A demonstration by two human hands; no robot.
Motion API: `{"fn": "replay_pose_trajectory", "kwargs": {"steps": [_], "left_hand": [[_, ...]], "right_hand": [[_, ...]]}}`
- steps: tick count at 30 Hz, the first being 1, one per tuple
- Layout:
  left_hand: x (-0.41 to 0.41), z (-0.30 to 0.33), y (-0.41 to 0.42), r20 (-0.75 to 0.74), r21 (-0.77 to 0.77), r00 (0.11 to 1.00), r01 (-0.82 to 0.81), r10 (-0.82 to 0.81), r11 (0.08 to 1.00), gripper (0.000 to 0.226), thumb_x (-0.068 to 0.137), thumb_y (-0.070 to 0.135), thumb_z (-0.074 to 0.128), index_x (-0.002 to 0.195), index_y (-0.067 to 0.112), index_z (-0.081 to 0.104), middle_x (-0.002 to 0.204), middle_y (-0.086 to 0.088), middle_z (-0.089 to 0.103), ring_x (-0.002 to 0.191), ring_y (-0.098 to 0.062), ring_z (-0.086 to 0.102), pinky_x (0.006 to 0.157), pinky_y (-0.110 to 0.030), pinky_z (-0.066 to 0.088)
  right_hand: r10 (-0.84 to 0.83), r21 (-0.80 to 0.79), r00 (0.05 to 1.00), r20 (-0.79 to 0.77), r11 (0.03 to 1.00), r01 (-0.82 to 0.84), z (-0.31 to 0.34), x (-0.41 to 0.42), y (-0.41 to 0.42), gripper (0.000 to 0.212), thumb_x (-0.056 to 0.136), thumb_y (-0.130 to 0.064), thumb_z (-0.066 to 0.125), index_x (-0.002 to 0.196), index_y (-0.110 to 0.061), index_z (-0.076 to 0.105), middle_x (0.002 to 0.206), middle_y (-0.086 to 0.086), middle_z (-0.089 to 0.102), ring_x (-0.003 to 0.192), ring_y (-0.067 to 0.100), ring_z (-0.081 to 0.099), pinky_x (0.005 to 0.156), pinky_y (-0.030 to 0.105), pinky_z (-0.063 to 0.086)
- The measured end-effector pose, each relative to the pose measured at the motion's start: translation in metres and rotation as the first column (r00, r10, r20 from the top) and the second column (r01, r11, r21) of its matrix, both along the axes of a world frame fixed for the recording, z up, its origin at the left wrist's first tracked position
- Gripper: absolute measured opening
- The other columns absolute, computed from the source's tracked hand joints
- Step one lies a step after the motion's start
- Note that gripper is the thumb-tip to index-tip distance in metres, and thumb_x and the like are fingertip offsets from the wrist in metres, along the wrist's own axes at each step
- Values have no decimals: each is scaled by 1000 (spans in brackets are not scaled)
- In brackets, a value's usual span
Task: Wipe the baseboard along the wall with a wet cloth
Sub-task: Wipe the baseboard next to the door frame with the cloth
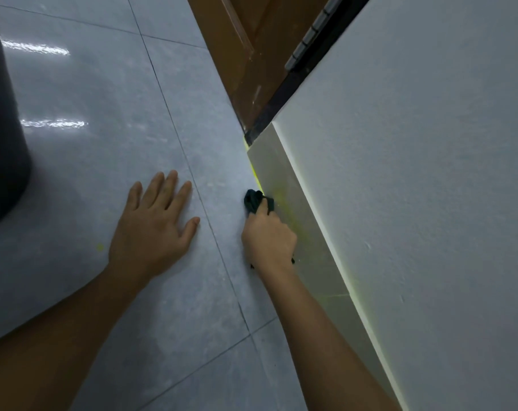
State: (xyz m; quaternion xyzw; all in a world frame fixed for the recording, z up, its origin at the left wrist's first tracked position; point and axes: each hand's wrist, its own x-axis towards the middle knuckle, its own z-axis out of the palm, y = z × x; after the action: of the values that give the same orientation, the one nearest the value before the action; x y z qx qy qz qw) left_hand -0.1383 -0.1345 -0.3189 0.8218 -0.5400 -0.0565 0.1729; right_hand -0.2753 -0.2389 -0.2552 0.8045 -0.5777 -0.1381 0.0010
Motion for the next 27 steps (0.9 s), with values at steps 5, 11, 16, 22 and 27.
{"fn": "replay_pose_trajectory", "kwargs": {"steps": [5, 11, 16, 22, 27], "left_hand": [[2, 7, -8, -1, -24, 1000, -11, 11, 1000, 71, 91, 51, 28, 146, 10, 42, 154, -17, 37, 142, -35, 34, 114, -52, 19], [-1, 3, -4, -11, -5, 1000, -13, 13, 1000, 69, 91, 51, 29, 146, 12, 42, 154, -15, 36, 143, -33, 33, 115, -53, 21], [3, 2, -1, -14, -3, 1000, -11, 11, 1000, 70, 90, 51, 28, 146, 11, 43, 154, -16, 37, 142, -34, 34, 115, -52, 21], [0, 3, -4, -15, -35, 1000, -22, 21, 999, 70, 92, 51, 28, 146, 10, 42, 154, -17, 36, 143, -35, 33, 116, -52, 18], [0, 2, 0, -17, -7, 1000, -17, 17, 1000, 70, 91, 52, 28, 147, 12, 41, 155, -15, 35, 144, -34, 31, 116, -52, 18]], "right_hand": [[58, -76, 996, 63, 996, -53, 4, 39, -34, 50, 99, -19, 33, 144, 1, 27, 128, 13, 57, 108, 30, 60, 77, 34, 47], [65, -25, 996, 66, 998, -63, -2, 60, -51, 53, 99, -18, 31, 150, -6, 20, 128, 14, 56, 106, 31, 59, 67, 33, 39], [-105, 78, 981, 162, 993, 93, 2, 5, -11, 46, 99, -26, 28, 144, -17, 34, 121, 12, 61, 103, 32, 58, 75, 37, 40], [-238, 94, 951, 199, 970, 224, 6, 14, -9, 45, 100, -22, 28, 142, -7, 33, 123, 15, 60, 104, 33, 58, 70, 35, 38], [-194, 105, 969, 152, 978, 180, 11, 34, -14, 35, 97, -14, 36, 129, -2, 46, 119, 13, 61, 102, 29, 60, 67, 32, 39]]}}
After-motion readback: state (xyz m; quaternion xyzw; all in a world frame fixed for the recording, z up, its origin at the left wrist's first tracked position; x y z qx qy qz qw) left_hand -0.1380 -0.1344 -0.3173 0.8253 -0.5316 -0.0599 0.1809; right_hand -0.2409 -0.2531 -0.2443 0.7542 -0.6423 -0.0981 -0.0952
